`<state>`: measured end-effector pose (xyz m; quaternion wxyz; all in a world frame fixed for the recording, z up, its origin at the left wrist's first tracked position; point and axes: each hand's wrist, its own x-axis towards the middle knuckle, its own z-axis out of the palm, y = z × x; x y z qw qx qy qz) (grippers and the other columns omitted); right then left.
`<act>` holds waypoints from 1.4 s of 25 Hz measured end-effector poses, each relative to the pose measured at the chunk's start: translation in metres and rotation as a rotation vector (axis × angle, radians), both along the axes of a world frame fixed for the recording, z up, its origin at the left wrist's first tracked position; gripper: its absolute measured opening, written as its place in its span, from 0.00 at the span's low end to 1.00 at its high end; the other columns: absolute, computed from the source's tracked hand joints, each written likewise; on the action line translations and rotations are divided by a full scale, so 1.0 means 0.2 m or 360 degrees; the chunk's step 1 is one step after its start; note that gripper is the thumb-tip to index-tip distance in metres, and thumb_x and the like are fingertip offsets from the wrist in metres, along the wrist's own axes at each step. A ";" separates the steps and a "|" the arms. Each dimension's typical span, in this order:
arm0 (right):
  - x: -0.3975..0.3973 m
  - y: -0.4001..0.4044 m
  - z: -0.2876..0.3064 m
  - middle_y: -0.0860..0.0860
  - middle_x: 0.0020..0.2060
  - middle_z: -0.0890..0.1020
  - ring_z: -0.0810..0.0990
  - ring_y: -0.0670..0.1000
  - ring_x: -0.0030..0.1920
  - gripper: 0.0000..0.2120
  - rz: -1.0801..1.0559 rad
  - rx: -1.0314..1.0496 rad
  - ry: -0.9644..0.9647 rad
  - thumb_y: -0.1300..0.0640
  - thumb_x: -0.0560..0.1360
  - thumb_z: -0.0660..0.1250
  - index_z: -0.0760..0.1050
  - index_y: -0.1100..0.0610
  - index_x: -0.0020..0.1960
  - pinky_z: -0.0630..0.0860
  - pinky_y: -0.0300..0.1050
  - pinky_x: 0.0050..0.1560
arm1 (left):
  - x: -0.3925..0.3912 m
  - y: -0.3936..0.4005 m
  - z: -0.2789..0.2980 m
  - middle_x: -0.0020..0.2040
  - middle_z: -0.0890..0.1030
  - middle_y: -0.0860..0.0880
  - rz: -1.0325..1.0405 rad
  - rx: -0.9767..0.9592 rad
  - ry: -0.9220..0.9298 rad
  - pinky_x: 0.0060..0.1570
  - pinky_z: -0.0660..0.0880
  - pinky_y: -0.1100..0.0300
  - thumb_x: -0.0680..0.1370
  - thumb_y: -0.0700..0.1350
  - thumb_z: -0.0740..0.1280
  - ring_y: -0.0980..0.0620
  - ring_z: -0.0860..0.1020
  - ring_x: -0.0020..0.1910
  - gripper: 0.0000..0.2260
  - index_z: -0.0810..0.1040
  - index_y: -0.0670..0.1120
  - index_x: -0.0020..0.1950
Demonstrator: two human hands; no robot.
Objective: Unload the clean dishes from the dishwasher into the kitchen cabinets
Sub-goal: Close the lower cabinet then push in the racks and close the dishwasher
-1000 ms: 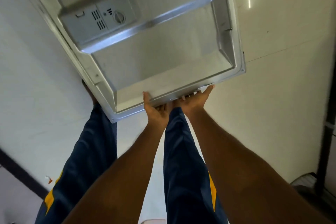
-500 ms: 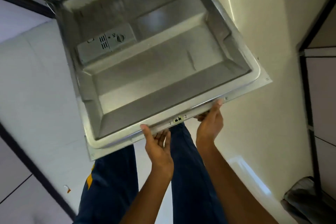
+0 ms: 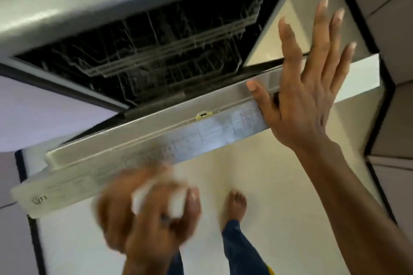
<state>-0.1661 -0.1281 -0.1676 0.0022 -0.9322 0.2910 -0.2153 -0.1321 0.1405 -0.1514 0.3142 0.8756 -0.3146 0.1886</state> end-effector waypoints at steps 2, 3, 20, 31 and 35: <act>0.15 -0.05 0.10 0.68 0.82 0.51 0.47 0.71 0.82 0.37 0.0045 -0.0057 0.0050 0.33 0.81 0.53 0.54 0.50 0.85 0.46 0.74 0.78 | 0.35 -0.09 0.01 0.74 0.72 0.38 0.0264 0.0290 -0.0208 0.76 0.61 0.42 0.78 0.59 0.67 0.38 0.70 0.73 0.31 0.72 0.36 0.70; 0.24 -0.09 0.14 0.69 0.82 0.50 0.46 0.73 0.82 0.37 0.0093 -0.0072 0.0045 0.34 0.81 0.54 0.54 0.50 0.85 0.45 0.75 0.77 | 0.51 -0.14 0.01 0.79 0.62 0.34 0.0397 0.0399 -0.0198 0.77 0.55 0.32 0.79 0.62 0.64 0.34 0.61 0.79 0.37 0.63 0.38 0.78; 0.84 -0.33 -0.07 0.54 0.57 0.86 0.83 0.59 0.61 0.39 0.0372 -0.0552 -0.0965 0.22 0.67 0.62 0.79 0.52 0.61 0.66 0.58 0.68 | 1.19 -0.42 0.07 0.61 0.85 0.56 0.0126 -0.0008 -0.0965 0.44 0.79 0.55 0.66 0.70 0.77 0.53 0.84 0.59 0.33 0.85 0.51 0.63; 0.78 -0.27 0.01 0.57 0.62 0.83 0.79 0.60 0.66 0.37 0.0436 -0.0169 -0.0797 0.28 0.63 0.79 0.80 0.50 0.62 0.65 0.60 0.73 | 1.11 -0.45 0.09 0.62 0.84 0.56 0.0226 -0.0036 -0.0775 0.51 0.80 0.50 0.69 0.65 0.79 0.51 0.83 0.62 0.28 0.85 0.51 0.63; 0.75 -0.26 0.01 0.57 0.63 0.83 0.79 0.61 0.66 0.35 0.0425 -0.0109 -0.0767 0.28 0.64 0.79 0.84 0.53 0.59 0.64 0.60 0.73 | 1.10 -0.43 0.06 0.64 0.83 0.56 0.0227 -0.0030 -0.0723 0.52 0.80 0.50 0.71 0.65 0.78 0.51 0.82 0.63 0.28 0.84 0.51 0.65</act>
